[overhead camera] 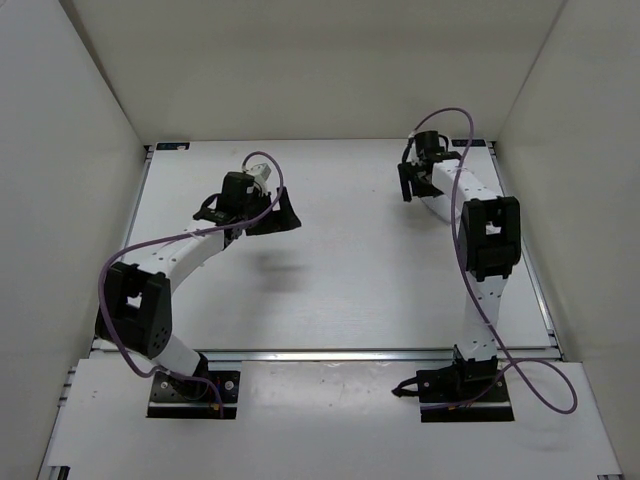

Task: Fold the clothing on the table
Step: Move the skirt to the center of the board

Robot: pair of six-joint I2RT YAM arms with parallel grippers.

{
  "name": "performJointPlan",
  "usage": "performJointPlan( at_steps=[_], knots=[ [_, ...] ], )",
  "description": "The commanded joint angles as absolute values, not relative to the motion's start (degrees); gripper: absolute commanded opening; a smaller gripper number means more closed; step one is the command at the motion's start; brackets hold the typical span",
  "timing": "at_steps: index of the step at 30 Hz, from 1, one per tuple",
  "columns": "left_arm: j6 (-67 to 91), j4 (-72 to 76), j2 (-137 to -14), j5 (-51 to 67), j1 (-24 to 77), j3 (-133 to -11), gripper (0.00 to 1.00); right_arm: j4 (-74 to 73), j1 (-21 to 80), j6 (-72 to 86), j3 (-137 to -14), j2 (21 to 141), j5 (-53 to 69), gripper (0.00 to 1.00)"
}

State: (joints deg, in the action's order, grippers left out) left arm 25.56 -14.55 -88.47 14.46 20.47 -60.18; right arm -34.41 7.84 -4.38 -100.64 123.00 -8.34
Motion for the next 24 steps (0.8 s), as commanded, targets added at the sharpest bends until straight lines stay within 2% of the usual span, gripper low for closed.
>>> performJointPlan(
  at_steps=[1, 6, 9, 12, 15, 19, 24],
  knots=[
    [25.84, -12.92, -84.46, 15.64, 19.60, -58.71, 0.99, -32.79, 5.28, -5.01, -100.64, 121.64, -12.74, 0.70],
    [25.84, -12.92, -84.55, 15.65, 19.51, -58.88, 0.98, -33.84, 2.81, -5.18, -100.11, 124.27, -11.85, 0.72],
    [26.10, -12.66, -84.55, 15.99, 19.16, -58.89, 0.99, -33.14, 2.55, -5.45, -98.44, 123.93, -10.73, 0.69],
    [26.02, -12.31, -84.99, 16.43, 19.07, -59.33, 0.99, -33.14, 2.11, -5.18, -97.39, 124.80, -9.85, 0.60],
    [26.10, -12.83, -85.34, 16.52, 19.16, -60.02, 0.99, -34.01, 1.50, -5.10, -97.12, 125.68, -7.48, 0.41],
    [26.10, -12.83, -85.52, 17.14, 18.99, -60.47, 0.98, -34.19, 1.14, -5.10, -96.68, 125.60, -3.62, 0.28],
    [26.27, -12.57, -84.20, 17.40, 18.63, -59.68, 0.98, -34.64, 1.84, -5.10, -95.27, 122.70, 3.42, 0.01]
  ],
)
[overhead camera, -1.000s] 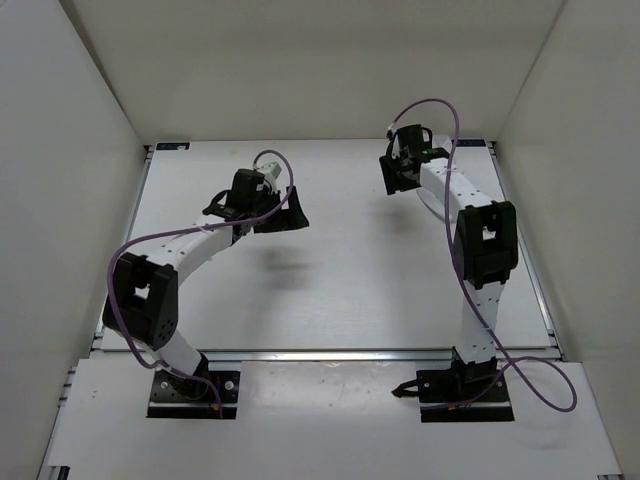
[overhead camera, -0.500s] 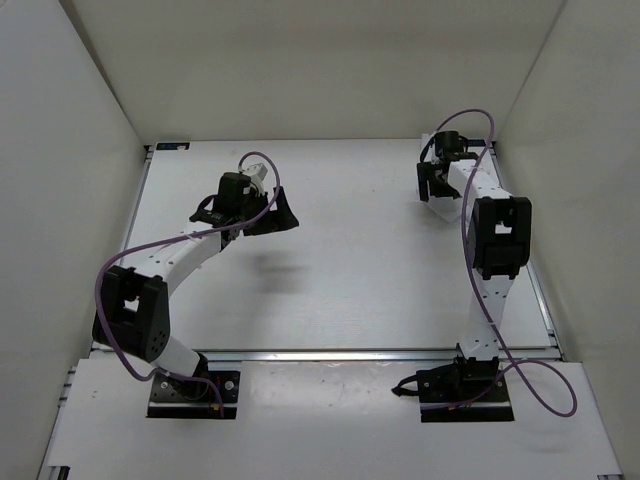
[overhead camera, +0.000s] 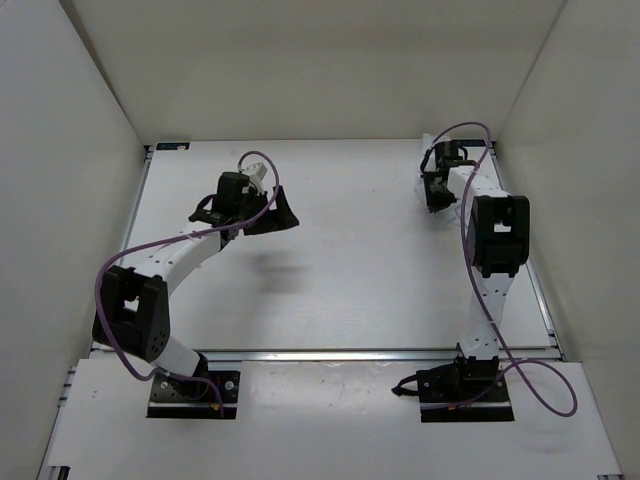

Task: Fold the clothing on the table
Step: Move the skirt to the center of the board

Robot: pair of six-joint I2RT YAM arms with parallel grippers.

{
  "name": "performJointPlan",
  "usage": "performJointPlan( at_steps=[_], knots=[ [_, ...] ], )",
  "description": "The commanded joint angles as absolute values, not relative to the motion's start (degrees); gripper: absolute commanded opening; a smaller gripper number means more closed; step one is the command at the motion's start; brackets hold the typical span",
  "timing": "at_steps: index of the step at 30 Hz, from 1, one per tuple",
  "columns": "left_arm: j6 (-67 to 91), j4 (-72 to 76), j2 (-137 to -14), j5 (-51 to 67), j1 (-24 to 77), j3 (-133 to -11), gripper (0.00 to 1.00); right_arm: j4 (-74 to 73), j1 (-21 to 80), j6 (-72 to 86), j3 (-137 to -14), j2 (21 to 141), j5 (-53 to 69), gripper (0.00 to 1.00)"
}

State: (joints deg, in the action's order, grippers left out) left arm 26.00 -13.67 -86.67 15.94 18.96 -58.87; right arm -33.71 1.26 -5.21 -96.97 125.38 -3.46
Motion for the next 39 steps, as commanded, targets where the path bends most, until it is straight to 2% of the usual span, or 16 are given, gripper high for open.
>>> performJointPlan(
  at_steps=[1, 7, 10, 13, 17, 20, 22, 23, 24, 25, 26, 27, 29, 31, 33, 39],
  knots=[
    [26.11, -12.22, -84.03, 17.14, 18.28, -59.59, 0.98, -34.37, 2.89, -5.27, -94.49, 122.09, 3.51, 0.00],
    [26.28, -11.25, -82.01, 18.01, 18.11, -58.63, 0.98, -35.06, 9.82, -4.40, -91.32, 118.22, 8.70, 0.00],
    [26.28, -11.69, -81.13, 17.49, 17.58, -57.84, 0.99, -38.13, 18.07, -4.22, -89.13, 115.85, 5.64, 0.00],
    [25.93, -11.60, -79.81, 17.58, 16.61, -56.87, 0.98, -38.06, 27.40, -2.38, -86.05, 111.98, 7.64, 0.00],
    [25.32, -12.04, -78.05, 17.75, 15.65, -54.85, 0.99, -37.79, 37.15, 4.90, -82.53, 107.76, 15.52, 0.00],
    [24.96, -11.51, -76.91, 17.49, 15.02, -52.48, 0.99, -34.99, 40.50, 9.13, -79.81, 105.04, 22.12, 0.00],
    [24.87, -11.95, -76.64, 17.66, 14.07, -51.60, 0.98, -33.93, 41.48, 11.32, -76.83, 103.80, 22.33, 0.00],
    [24.87, -12.74, -76.38, 17.84, 14.06, -51.50, 0.98, -34.01, 41.31, 11.25, -75.69, 102.84, 22.59, 0.04],
    [24.18, -13.01, -75.85, 17.49, 14.24, -50.63, 0.98, -34.27, 40.61, 12.82, -74.80, 101.35, 22.76, 0.14],
    [24.00, -12.92, -76.11, 17.58, 14.24, -50.97, 0.99, -33.76, 39.13, 13.18, -74.45, 100.03, 23.72, 0.21],
    [24.17, -13.18, -75.94, 16.97, 14.41, -50.54, 0.98, -33.05, 38.07, 13.36, -73.40, 98.98, 24.60, 0.38],
    [24.00, -13.18, -75.85, 17.14, 14.50, -50.45, 0.98, -32.00, 36.58, 13.53, -72.43, 97.05, 26.26, 0.45],
    [24.26, -12.66, -75.85, 16.79, 14.76, -49.92, 0.99, -30.07, 34.99, 13.62, -71.90, 94.15, 27.24, 0.66],
    [24.69, -12.13, -75.94, 16.17, 15.29, -49.05, 0.99, -29.45, 34.54, 12.40, -72.33, 92.12, 26.46, 0.77],
    [24.70, -11.43, -76.64, 15.29, 16.17, -48.00, 0.98, -29.80, 35.15, 11.26, -73.21, 92.11, 24.45, 0.83],
    [25.14, -11.51, -77.78, 11.78, 15.30, -47.90, 0.99, -32.96, 45.42, 4.84, -80.06, 98.60, 9.27, 0.84]
  ],
)
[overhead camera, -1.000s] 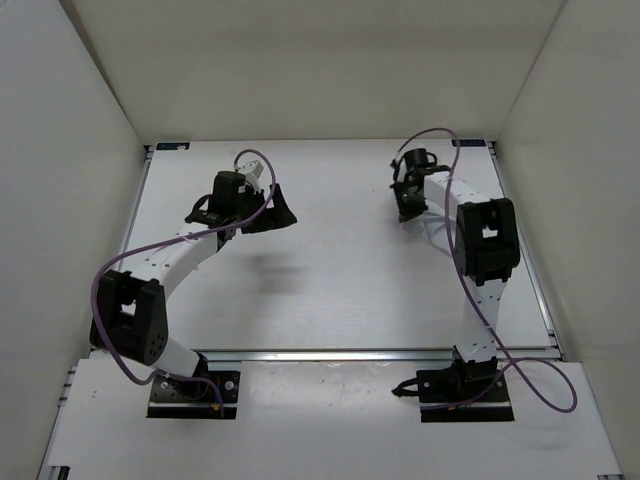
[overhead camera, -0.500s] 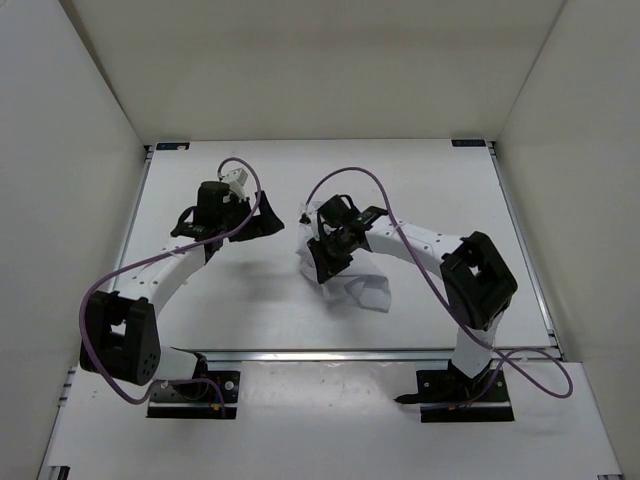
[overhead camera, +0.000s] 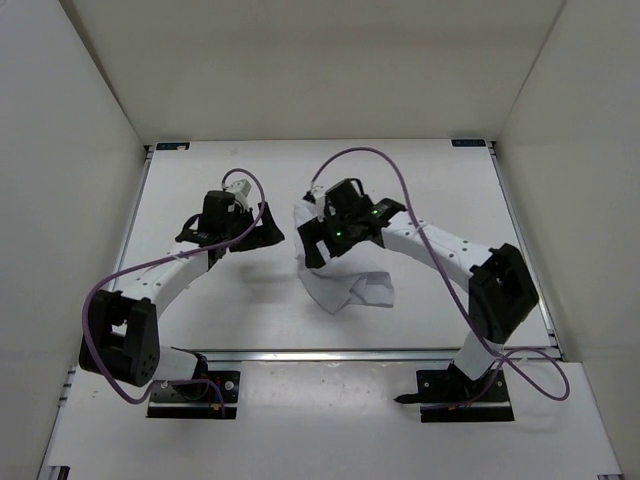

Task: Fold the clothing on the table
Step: Move the skirt to the center of the board

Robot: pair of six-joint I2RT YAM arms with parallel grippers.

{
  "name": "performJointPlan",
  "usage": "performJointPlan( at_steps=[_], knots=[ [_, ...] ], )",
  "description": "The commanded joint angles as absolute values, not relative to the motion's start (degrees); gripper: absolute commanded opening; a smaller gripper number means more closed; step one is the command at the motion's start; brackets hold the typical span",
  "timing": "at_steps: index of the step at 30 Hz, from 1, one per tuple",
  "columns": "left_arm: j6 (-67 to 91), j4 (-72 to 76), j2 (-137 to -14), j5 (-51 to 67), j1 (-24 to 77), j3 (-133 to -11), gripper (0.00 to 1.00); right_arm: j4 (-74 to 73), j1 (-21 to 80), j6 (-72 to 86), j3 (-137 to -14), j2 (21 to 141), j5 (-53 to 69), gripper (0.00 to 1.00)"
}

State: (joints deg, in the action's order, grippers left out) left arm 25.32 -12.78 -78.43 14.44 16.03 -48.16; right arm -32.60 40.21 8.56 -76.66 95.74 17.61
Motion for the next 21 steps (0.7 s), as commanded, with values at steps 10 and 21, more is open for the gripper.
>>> performJointPlan(
  at_steps=[10, 21],
  knots=[
    [25.67, -16.35, -76.82, 9.93, 10.90, -48.08, 0.99, -30.32, 52.56, 1.49, -83.14, 107.66, -11.75, 0.86],
    [27.07, -13.11, -77.78, 13.62, 9.84, -46.76, 0.99, -25.84, 49.66, 0.53, -89.91, 114.43, -12.74, 0.59]
  ],
)
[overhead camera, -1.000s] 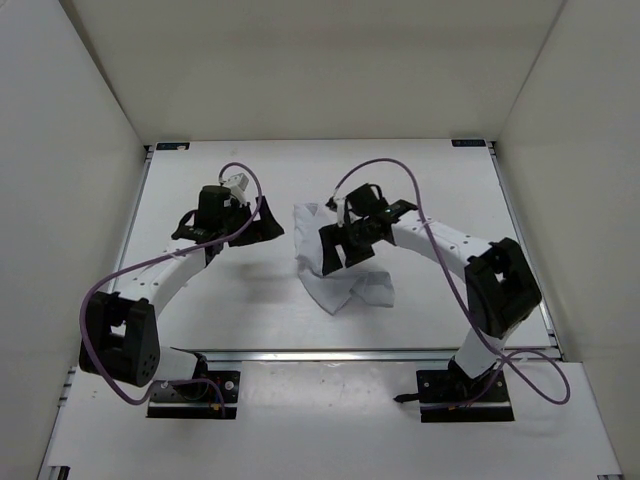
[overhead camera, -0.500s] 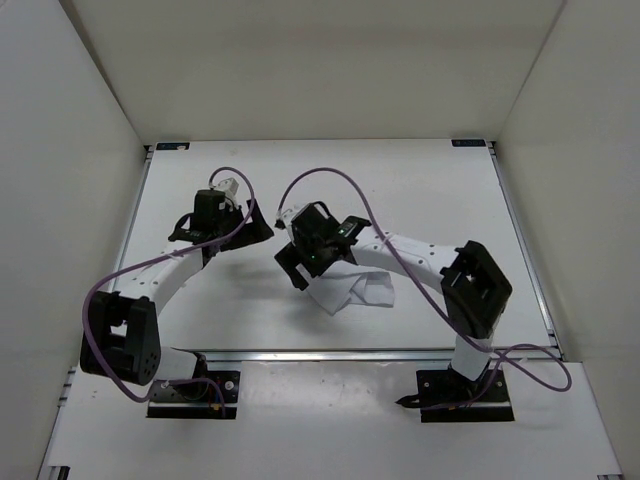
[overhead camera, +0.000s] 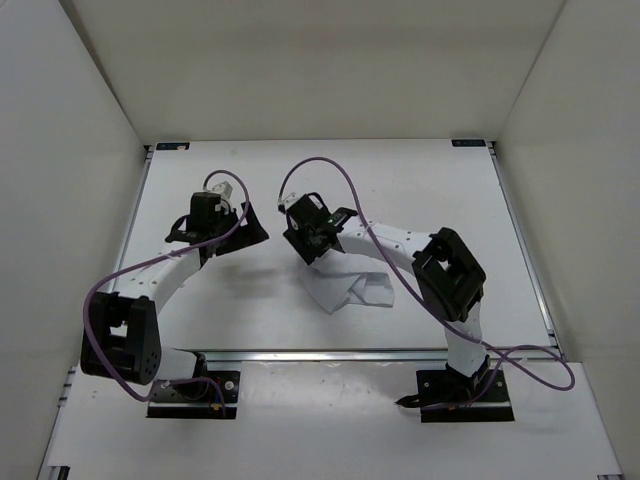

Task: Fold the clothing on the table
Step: Move the skirt to the center of the board

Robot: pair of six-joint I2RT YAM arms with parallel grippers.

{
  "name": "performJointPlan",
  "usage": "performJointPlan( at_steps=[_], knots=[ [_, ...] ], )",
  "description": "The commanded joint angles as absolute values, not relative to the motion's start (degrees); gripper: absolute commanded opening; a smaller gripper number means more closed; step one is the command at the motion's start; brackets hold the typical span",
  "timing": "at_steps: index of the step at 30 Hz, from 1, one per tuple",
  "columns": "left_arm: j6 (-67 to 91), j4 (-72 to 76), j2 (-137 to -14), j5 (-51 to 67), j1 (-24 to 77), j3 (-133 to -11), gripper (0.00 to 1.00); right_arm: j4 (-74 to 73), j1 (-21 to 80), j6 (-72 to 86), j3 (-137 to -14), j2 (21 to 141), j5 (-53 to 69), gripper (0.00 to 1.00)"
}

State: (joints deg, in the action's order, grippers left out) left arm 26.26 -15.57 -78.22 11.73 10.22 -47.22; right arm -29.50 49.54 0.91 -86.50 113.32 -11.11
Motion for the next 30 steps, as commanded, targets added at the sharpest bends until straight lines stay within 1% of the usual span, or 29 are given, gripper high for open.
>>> performJointPlan(
  at_steps=[1, 2, 3, 4, 6, 9, 11, 13, 16, 17, 20, 22, 26, 30],
  knots=[
    [27.33, -12.05, -78.22, 14.41, 9.76, -46.58, 0.99, -25.75, 49.75, 0.44, -90.52, 114.96, -13.27, 0.46],
    [27.59, -11.43, -78.40, 14.85, 9.58, -45.97, 0.99, -25.66, 49.31, 0.44, -90.79, 115.22, -14.23, 0.40],
    [27.86, -10.21, -78.92, 15.81, 9.58, -45.88, 0.98, -25.75, 48.87, 0.53, -90.97, 115.22, -14.59, 0.28],
    [28.12, -9.33, -79.62, 16.78, 9.67, -45.88, 0.99, -25.93, 48.52, 0.53, -91.14, 114.96, -14.59, 0.24],
    [28.38, -8.09, -80.94, 17.75, 10.37, -46.92, 0.98, -26.63, 46.77, 0.44, -91.58, 113.91, -14.50, 0.14],
    [28.48, -6.42, -83.66, 18.37, 11.60, -49.20, 0.98, -27.59, 43.34, 0.53, -92.02, 110.14, -13.63, 0.10],
    [28.91, -4.75, -85.69, 18.90, 12.48, -50.35, 0.99, -26.72, 39.48, -1.30, -91.67, 107.86, -11.53, 0.06],
    [29.35, -1.69, -88.40, 19.68, 14.23, -52.02, 0.99, -26.29, 36.23, -1.58, -90.79, 106.18, -8.01, 0.05],
    [29.70, 3.58, -93.41, 20.82, 15.03, -55.09, 0.98, -25.14, 31.39, -1.58, -89.12, 103.36, 1.65, 0.05],
    [29.45, 5.87, -95.43, 22.05, 15.90, -55.98, 0.98, -24.70, 29.20, -1.23, -88.34, 102.75, 6.54, 0.04],
    [29.09, 11.23, -100.26, 25.12, 17.49, -58.97, 0.99, -23.82, 27.25, -0.97, -85.79, 101.43, 15.79, 0.03],
    [28.05, 14.84, -102.81, 25.92, 18.45, -62.12, 0.98, -23.20, 28.29, -1.75, -83.33, 100.37, 18.36, 0.02],
    [27.77, 17.13, -109.58, 28.20, 18.72, -69.41, 0.99, -22.59, 30.84, -0.62, -81.48, 99.41, 21.26, 0.02],
    [29.97, 23.28, -113.90, 29.36, 19.42, -72.94, 0.98, -22.67, 34.35, 2.55, -80.33, 98.00, 22.85, 0.02]
  ],
)
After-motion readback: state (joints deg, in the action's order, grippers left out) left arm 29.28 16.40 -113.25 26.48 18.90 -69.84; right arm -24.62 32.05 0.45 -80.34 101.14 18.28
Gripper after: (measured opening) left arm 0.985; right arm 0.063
